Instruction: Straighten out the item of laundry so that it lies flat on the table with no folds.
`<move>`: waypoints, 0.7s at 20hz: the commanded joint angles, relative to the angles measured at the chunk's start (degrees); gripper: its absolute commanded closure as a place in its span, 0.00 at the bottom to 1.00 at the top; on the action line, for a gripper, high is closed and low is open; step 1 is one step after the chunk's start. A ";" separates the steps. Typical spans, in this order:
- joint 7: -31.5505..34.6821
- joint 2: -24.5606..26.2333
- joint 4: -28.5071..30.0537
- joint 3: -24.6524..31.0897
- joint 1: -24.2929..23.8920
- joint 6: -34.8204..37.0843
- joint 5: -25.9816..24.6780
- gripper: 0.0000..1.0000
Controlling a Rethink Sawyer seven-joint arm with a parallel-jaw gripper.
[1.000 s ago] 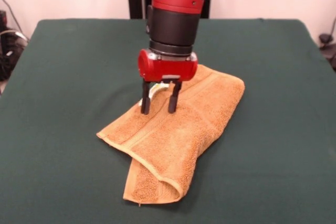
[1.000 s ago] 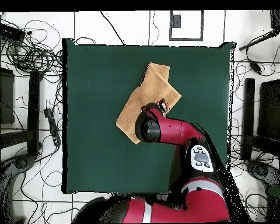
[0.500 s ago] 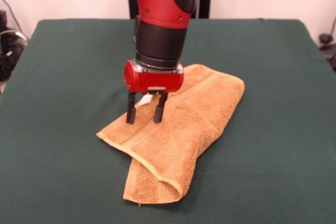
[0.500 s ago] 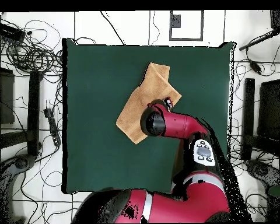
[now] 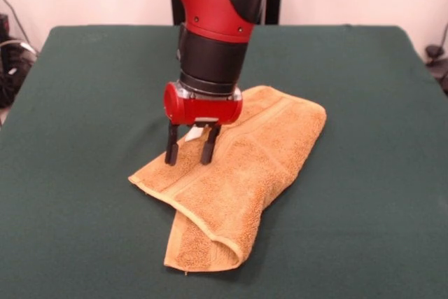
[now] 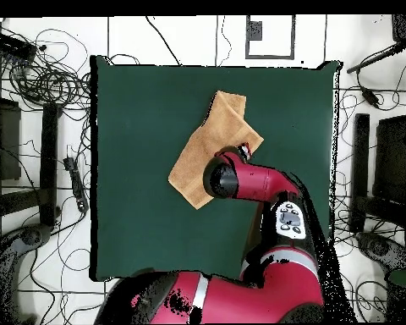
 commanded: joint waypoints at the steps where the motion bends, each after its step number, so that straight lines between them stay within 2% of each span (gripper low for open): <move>1: 11.88 0.03 1.66 1.76 1.52 6.08 2.75 0.00; 8: 14.98 -6.11 11.85 3.61 -0.33 1.01 2.10 0.00; 14: 15.45 -6.18 13.46 3.11 0.09 -0.80 2.28 0.00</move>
